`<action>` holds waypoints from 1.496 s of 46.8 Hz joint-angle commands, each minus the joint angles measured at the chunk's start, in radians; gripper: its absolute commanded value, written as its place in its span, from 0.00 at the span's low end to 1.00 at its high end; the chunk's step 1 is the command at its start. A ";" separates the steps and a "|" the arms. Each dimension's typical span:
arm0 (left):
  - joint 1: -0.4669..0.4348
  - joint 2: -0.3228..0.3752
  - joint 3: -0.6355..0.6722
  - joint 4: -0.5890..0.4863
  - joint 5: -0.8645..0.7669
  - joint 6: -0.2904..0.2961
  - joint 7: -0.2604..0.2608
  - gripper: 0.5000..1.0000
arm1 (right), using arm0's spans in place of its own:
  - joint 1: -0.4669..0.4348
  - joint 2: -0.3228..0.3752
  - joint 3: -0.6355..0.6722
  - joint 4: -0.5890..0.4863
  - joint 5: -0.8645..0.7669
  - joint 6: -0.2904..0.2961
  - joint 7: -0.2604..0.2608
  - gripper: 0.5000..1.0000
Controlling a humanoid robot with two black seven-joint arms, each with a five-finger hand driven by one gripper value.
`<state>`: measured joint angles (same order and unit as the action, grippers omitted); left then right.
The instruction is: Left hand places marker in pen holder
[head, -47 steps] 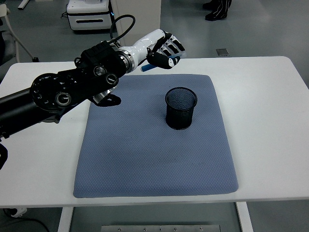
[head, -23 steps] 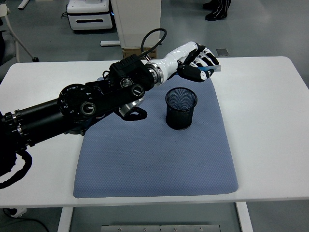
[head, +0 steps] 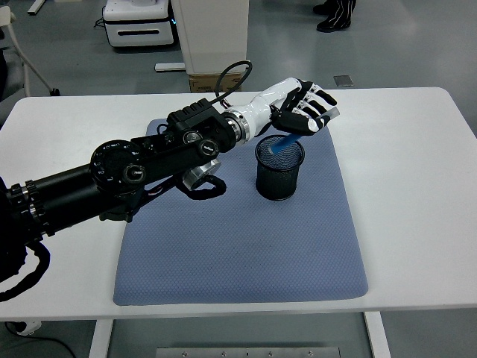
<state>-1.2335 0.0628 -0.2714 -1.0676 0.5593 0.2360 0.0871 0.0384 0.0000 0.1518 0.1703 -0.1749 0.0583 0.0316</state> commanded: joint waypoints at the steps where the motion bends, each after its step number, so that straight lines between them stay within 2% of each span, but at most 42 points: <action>1: 0.005 -0.001 0.000 0.000 -0.036 -0.001 -0.026 0.20 | 0.000 0.000 0.000 0.000 0.000 0.000 0.001 1.00; 10: 0.015 -0.003 0.000 0.000 -0.059 -0.001 -0.041 0.20 | 0.000 0.000 0.000 0.000 0.000 0.000 -0.001 1.00; 16: 0.017 -0.001 0.000 0.000 -0.059 -0.001 -0.041 0.25 | 0.000 0.000 0.000 0.000 0.000 0.000 0.001 1.00; 19: 0.017 0.002 0.000 0.000 -0.059 -0.001 -0.041 0.42 | 0.000 0.000 0.000 0.000 0.000 0.000 0.001 1.00; 22: 0.019 0.005 -0.002 0.000 -0.059 0.000 -0.041 0.68 | 0.000 0.000 0.000 0.000 0.000 0.000 -0.001 1.00; 23: 0.019 0.005 -0.003 0.000 -0.059 0.000 -0.041 0.72 | 0.000 0.000 0.000 0.000 0.000 0.000 -0.001 1.00; 27: 0.019 0.009 -0.009 0.000 -0.059 -0.001 -0.041 0.73 | 0.000 0.000 0.000 0.000 0.000 0.000 -0.001 1.00; 31: 0.019 0.012 -0.017 0.001 -0.058 -0.001 -0.041 0.87 | 0.000 0.000 0.000 0.000 0.000 0.000 0.001 1.00; 33: 0.017 0.015 -0.026 0.000 -0.058 -0.001 -0.041 1.00 | 0.000 0.000 0.000 0.000 0.000 0.000 0.001 1.00; 47: 0.028 0.058 -0.132 0.028 -0.107 -0.001 -0.041 1.00 | 0.000 0.000 0.000 0.000 0.000 0.000 0.001 1.00; 53: 0.060 0.066 -0.175 0.072 -0.186 0.000 -0.041 1.00 | 0.000 0.000 0.000 0.000 0.000 0.000 0.001 1.00; 62: 0.147 0.098 -0.229 0.110 -0.196 0.009 -0.043 1.00 | 0.000 0.000 0.000 0.000 0.000 0.000 0.001 1.00; 70: 0.209 0.112 -0.330 0.147 -0.202 0.006 -0.043 1.00 | 0.000 0.000 0.000 0.000 0.000 0.000 -0.001 1.00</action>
<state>-1.0482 0.1690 -0.5570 -0.9359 0.3583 0.2459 0.0442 0.0383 0.0000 0.1519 0.1702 -0.1748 0.0583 0.0314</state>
